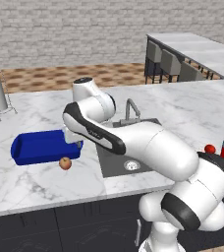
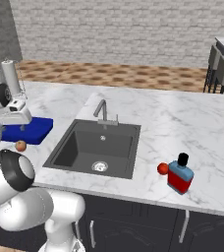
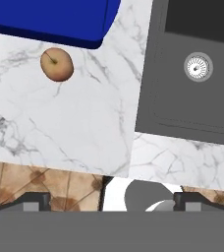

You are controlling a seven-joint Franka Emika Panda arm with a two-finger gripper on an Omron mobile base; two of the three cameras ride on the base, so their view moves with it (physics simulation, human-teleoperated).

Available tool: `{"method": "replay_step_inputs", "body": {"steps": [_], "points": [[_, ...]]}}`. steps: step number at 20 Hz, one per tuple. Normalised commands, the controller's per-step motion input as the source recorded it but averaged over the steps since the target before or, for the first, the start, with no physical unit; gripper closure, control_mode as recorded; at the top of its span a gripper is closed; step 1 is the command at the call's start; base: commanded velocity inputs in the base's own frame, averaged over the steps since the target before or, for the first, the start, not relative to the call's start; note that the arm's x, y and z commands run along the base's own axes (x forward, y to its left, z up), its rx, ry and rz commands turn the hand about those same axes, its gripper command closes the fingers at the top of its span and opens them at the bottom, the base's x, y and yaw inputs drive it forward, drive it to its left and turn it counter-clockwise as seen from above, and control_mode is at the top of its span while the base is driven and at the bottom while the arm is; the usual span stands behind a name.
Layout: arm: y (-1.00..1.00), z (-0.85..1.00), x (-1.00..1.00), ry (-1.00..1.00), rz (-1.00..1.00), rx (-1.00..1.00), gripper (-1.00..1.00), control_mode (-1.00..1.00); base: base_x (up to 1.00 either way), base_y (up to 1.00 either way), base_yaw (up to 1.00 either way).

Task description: Pick up all produce items and place them in the sink. Turn on the sink faucet to wash them. Then turn the sink off and put them in the tray.

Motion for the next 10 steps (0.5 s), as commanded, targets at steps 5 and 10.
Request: {"method": "replay_step_inputs", "body": {"steps": [5, 10], "points": [[0.37, -0.32, 0.0, 0.02, 0.0, 0.0, -1.0, -1.0, 0.0, 0.0, 0.0], [0.29, -0.33, 0.0, 0.01, 0.0, 0.0, -1.0, -1.0, 0.0, 0.0, 0.0]]}}
